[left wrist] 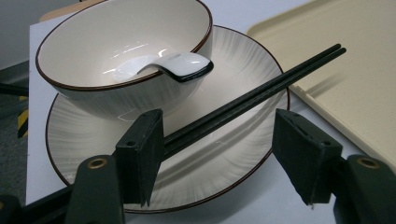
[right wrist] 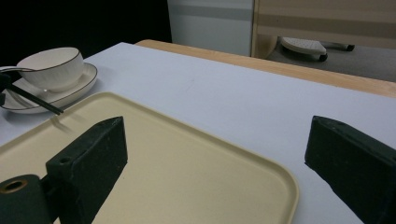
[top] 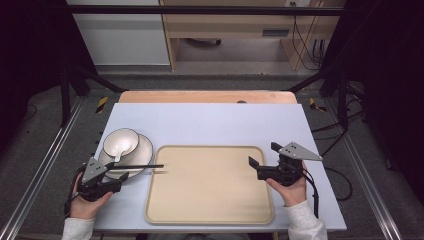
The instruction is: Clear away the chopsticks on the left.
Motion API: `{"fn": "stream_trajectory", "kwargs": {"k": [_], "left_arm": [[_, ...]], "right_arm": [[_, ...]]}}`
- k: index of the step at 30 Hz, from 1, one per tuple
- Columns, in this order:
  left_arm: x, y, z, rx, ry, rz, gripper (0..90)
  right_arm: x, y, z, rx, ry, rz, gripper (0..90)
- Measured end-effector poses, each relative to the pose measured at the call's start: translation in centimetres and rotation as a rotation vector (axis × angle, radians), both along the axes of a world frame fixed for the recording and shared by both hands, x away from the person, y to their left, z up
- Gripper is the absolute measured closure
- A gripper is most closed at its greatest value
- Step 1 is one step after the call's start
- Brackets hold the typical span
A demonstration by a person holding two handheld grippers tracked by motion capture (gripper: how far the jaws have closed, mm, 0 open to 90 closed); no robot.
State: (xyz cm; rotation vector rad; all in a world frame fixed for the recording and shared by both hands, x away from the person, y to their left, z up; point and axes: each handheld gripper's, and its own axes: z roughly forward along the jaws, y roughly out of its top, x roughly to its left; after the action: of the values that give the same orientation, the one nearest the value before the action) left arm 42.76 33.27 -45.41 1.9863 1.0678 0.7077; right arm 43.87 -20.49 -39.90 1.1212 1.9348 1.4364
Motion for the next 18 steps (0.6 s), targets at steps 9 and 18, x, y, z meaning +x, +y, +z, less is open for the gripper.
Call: {"fn": "stream_trajectory", "kwargs": {"k": [9, 18], "left_arm": [[0.65, 0.15, -0.59, 0.025, 0.013, 0.012, 36.3], [0.67, 0.39, -0.64, 0.031, 0.039, 0.023, 43.0]], "right_arm": [[0.05, 0.0, -0.03, 0.001, -0.003, 0.002, 5.9], [-0.04, -0.24, 0.16, 0.006, -0.005, 0.002, 5.9]]}}
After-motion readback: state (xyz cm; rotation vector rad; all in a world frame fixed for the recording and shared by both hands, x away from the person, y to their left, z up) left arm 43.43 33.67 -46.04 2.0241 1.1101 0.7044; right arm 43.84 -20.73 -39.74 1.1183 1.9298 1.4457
